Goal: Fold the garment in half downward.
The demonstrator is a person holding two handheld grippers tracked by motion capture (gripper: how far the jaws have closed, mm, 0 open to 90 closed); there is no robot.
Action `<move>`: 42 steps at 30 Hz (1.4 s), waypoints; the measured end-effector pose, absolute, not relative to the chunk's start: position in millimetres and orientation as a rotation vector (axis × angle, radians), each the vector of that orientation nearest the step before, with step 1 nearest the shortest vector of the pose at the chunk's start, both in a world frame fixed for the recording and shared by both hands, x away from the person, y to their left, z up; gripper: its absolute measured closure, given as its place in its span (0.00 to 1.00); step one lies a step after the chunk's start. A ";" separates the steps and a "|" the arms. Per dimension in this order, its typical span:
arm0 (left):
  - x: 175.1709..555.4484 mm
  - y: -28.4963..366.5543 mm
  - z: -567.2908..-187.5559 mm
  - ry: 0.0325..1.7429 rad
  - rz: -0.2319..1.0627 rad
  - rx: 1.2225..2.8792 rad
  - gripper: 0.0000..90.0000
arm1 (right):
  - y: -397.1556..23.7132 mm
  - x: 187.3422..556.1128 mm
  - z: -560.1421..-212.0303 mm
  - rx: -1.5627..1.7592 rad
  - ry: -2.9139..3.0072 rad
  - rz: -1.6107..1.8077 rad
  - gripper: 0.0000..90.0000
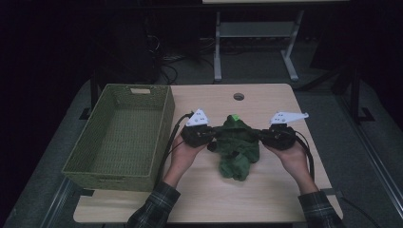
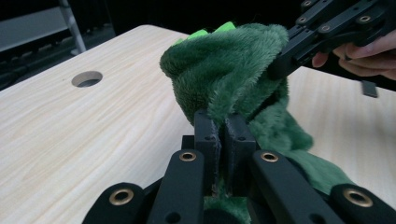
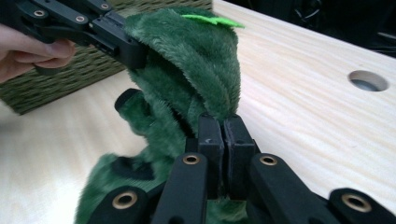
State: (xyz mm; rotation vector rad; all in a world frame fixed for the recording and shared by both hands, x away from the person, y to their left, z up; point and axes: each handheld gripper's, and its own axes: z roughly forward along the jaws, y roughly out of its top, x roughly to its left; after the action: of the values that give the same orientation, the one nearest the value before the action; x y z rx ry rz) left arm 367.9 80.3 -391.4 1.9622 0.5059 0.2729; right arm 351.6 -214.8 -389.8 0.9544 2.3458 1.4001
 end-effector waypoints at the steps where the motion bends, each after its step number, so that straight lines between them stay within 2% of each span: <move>1: 364.6 81.4 -392.0 0.500 0.271 1.961 0.95 | -214.2 348.7 -390.6 0.949 2.359 1.400 0.97; 17: 318.8 93.9 -406.7 0.358 0.274 2.005 0.95 | -216.0 299.5 -406.5 0.871 2.417 1.434 0.97; 42: 299.9 92.8 -455.8 0.295 0.203 2.164 0.95 | -210.6 275.6 -446.9 0.893 2.564 1.344 0.96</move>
State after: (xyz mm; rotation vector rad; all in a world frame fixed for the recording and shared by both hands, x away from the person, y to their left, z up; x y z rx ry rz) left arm 299.9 92.8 -455.8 2.1644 0.2949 0.2031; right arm 275.6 -210.6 -446.9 0.8934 2.5637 1.3444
